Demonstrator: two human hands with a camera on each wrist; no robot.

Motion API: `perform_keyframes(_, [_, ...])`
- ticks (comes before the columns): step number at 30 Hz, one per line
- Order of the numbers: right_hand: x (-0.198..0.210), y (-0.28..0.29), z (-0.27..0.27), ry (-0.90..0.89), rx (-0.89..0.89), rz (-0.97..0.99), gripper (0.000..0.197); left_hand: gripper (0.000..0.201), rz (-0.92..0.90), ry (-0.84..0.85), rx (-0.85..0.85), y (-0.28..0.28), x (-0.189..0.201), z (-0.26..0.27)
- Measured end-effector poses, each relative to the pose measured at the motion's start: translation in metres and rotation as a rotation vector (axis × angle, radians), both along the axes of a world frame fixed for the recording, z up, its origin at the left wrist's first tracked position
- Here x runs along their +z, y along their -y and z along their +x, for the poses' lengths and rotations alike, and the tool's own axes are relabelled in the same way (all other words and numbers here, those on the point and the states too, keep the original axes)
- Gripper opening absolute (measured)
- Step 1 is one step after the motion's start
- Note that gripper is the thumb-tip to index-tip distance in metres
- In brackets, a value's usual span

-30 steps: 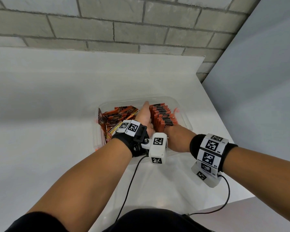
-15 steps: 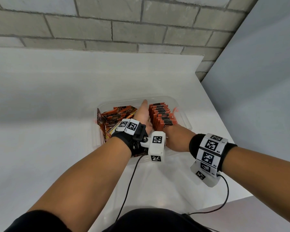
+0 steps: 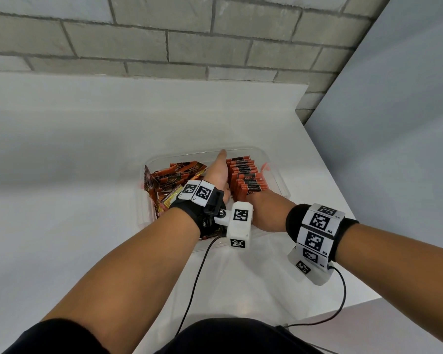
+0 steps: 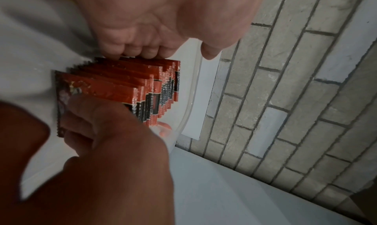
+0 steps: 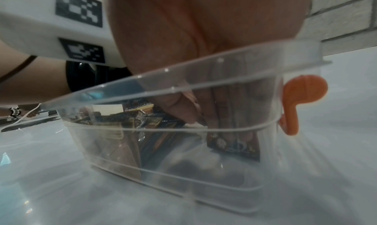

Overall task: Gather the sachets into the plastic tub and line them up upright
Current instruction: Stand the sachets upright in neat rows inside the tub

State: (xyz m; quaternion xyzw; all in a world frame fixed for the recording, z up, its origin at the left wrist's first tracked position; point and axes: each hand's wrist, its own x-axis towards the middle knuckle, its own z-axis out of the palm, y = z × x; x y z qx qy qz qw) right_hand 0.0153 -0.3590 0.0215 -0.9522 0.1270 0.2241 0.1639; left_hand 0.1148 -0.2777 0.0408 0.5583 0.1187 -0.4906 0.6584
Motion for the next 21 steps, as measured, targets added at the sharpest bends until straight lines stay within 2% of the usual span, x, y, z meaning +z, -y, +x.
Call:
perform_keyframes(5, [0.001, -0.001, 0.000, -0.011, 0.006, 0.004, 0.010, 0.071, -0.004, -0.041, 0.037, 0.000, 0.001, -0.001])
perform_keyframes(9, [0.003, 0.000, 0.001, -0.022, -0.003, 0.012, 0.012, 0.067, -0.007, -0.016, 0.026, -0.001, 0.002, 0.000])
perform_keyframes(12, [0.005, -0.001, 0.002, -0.047, 0.017, -0.006, 0.009, 0.066, -0.011, -0.052, 0.023, -0.004, 0.005, -0.001])
perform_keyframes(16, [0.003, 0.000, 0.004, -0.098, 0.022, -0.032, 0.014, 0.057, -0.007, -0.124, 0.019, -0.004, 0.007, -0.004])
perform_keyframes(18, [0.005, -0.001, 0.004, -0.104, 0.038, -0.035, 0.008, 0.053, -0.002, -0.136, 0.000, -0.004, 0.008, -0.008])
perform_keyframes(21, [0.008, -0.003, 0.005, -0.114, 0.052, -0.039, 0.007, 0.059, -0.015, -0.148, -0.047, -0.003, 0.010, -0.014])
